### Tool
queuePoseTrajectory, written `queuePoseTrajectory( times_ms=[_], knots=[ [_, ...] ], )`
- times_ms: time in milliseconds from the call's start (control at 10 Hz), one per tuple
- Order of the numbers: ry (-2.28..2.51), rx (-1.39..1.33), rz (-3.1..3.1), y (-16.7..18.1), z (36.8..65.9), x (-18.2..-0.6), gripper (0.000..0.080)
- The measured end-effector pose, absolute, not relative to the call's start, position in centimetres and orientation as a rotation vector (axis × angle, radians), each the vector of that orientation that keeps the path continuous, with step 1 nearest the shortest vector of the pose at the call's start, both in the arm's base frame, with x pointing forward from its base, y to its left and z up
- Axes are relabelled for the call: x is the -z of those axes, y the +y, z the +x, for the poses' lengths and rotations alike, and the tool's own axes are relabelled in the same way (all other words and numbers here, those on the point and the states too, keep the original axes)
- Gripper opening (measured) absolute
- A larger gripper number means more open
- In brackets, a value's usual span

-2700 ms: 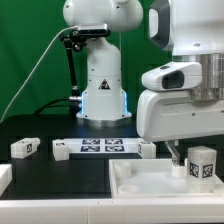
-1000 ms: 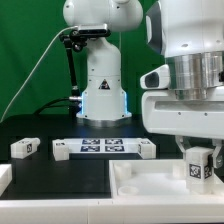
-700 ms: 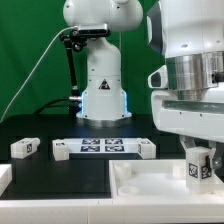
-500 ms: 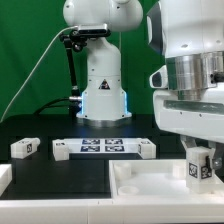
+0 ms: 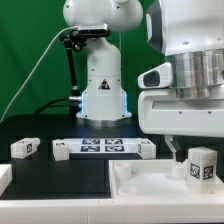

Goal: Assemble one leg

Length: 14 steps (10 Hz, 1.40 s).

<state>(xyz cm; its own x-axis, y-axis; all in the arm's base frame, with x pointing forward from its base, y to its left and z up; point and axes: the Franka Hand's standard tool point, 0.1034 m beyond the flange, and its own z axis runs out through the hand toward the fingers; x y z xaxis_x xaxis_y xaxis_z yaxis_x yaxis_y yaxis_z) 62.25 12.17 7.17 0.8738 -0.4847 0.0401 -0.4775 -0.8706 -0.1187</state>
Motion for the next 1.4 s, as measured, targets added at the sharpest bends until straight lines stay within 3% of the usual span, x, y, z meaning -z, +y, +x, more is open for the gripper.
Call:
queuePoseTrajectory(
  times_ms=[700,900,1000,1100,1200,1300,1400],
  knots=[
    [-0.286,0.122,-3.094,11.7,62.1,-7.0,0.0649],
    [-0.308,0.123,-3.093,11.4,62.2,-7.0,0.0649],
    [-0.307,0.123,-3.093,11.4,62.2,-7.0,0.0535],
    [-0.289,0.123,-3.094,11.4,62.2,-7.0,0.0535],
    [-0.260,0.122,-3.096,11.4,62.2,-7.0,0.0354],
    [-0.249,0.121,-3.095,11.4,62.2,-6.9,0.0289],
    [-0.126,0.119,-3.092,11.3,62.2,-6.9,0.0289]
  ],
)
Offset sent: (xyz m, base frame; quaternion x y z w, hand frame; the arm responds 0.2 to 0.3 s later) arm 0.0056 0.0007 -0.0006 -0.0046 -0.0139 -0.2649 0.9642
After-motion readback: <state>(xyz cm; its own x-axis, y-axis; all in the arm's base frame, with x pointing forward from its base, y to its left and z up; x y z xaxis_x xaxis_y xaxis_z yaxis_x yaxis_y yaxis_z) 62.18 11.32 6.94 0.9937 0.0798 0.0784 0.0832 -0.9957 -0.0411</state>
